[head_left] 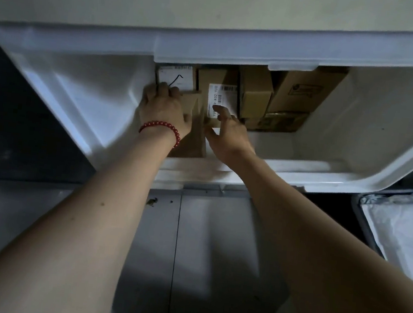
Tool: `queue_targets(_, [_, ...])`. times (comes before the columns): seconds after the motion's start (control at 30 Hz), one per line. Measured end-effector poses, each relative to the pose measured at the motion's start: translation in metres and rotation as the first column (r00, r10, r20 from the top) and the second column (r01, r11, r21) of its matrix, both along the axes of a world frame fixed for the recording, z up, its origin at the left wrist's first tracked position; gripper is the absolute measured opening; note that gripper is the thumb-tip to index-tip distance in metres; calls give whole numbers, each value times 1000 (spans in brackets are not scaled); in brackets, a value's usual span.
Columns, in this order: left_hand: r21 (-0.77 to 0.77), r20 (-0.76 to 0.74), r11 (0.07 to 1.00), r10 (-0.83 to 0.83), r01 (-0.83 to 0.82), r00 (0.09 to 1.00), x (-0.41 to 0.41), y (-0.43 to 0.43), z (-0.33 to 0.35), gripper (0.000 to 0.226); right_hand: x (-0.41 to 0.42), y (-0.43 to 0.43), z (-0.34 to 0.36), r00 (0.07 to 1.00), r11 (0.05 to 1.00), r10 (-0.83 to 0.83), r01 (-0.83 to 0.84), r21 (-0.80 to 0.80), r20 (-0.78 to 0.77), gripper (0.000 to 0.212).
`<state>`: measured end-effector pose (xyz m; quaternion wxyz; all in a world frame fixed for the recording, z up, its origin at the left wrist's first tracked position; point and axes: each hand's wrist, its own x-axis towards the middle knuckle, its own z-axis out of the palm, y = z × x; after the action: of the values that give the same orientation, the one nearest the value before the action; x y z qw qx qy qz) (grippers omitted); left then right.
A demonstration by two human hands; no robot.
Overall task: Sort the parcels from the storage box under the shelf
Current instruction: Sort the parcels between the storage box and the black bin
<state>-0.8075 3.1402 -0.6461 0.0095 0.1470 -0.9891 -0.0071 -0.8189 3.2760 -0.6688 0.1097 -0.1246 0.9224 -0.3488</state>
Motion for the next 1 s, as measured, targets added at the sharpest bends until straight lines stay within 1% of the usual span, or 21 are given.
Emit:
queue_targets(0.07, [-24,-3,1000,-11,11,1000,2,4,2,66,-2,0,-1,999,999,-38,39,-29,33,54])
queue_targets(0.13, [18,-27,999,-30,31,999,4,9,4,64,-2,-1,0,995,995,-76,80,-67,65,49])
queue_targets(0.2, [140,-65,990,-23,32,998,6,13,6,59,0,-4,1,990,983,-103,116,-140,99,39])
queue_targets(0.27, [274,-93,962,11,15,996,10,16,6,51,4,-6,3,981,967,-126,154,-203,147,36])
queue_targets(0.33, [377,-120,926,42,7,992,15,15,5,49,9,-2,7,965,942,-155,209,-261,212,42])
queue_targets(0.4, [479,-145,878,88,-8,986,21,11,8,55,16,6,14,949,903,-176,261,-341,260,45])
queue_targets(0.47, [550,-159,835,114,-8,981,28,8,17,61,22,18,27,954,889,-171,257,-379,246,44])
queue_targets(0.57, [682,-247,728,144,67,958,44,9,40,69,32,35,48,975,920,-145,195,-341,168,40])
queue_targets(0.6, [705,-286,704,161,93,945,50,12,48,68,36,40,54,978,926,-140,185,-329,155,38])
queue_targets(0.7, [716,-357,686,194,134,914,72,27,67,65,52,53,70,976,915,-117,177,-361,183,34])
queue_targets(0.8, [748,-407,628,178,215,896,95,50,86,61,69,60,85,970,907,-139,206,-366,201,34])
queue_targets(0.93, [746,-487,603,206,281,849,129,71,111,48,95,63,102,955,854,-205,282,-438,215,36])
queue_targets(1.0, [753,-503,593,237,287,831,144,75,118,45,109,64,108,951,829,-201,292,-476,233,43])
